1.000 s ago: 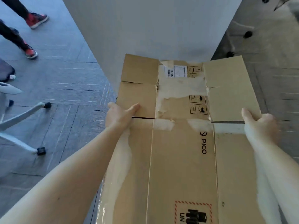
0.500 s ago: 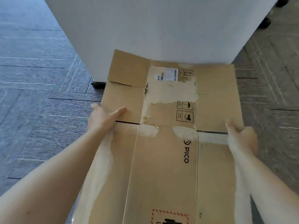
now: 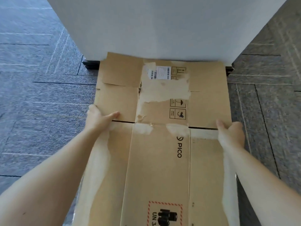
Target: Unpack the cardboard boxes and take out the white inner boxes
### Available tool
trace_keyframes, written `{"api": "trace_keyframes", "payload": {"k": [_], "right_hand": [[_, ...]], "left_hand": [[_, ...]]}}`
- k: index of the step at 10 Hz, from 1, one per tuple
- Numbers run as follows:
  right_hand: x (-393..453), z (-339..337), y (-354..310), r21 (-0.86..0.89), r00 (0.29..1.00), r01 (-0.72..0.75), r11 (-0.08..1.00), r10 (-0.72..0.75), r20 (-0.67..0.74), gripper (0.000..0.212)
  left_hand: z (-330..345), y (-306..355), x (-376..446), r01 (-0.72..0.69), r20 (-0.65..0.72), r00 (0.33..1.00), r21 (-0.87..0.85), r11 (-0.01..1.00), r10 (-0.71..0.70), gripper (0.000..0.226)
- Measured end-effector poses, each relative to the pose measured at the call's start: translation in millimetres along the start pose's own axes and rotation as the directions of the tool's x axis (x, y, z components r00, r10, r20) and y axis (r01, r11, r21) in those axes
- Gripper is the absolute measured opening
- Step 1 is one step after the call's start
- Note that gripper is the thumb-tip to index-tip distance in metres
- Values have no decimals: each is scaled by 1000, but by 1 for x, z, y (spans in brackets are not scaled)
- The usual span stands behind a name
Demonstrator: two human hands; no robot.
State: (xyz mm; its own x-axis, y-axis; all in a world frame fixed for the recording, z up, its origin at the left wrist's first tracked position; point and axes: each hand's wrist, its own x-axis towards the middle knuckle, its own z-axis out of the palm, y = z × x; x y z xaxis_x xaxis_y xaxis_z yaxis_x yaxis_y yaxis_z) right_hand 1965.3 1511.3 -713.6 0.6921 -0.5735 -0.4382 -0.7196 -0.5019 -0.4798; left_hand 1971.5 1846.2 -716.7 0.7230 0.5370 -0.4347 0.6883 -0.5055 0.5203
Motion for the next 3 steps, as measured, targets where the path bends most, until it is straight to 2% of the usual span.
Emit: {"api": "trace_keyframes", "payload": {"k": [1,2,3], "right_hand": [[2,2,0,-135,998,5,991,4,66,56],[1,-5,-5,-487,992,100,868,-48,117,68],[-11,-28,-23,-479,943,332,813,-291,160,70]], "left_hand": [[7,-1,1,-3,-11,1000,99,995,4,80],[2,2,-2,13,-29,1000,397,918,-1,85],[-12,16,-12,-75,-34,993,540,839,111,85]]}}
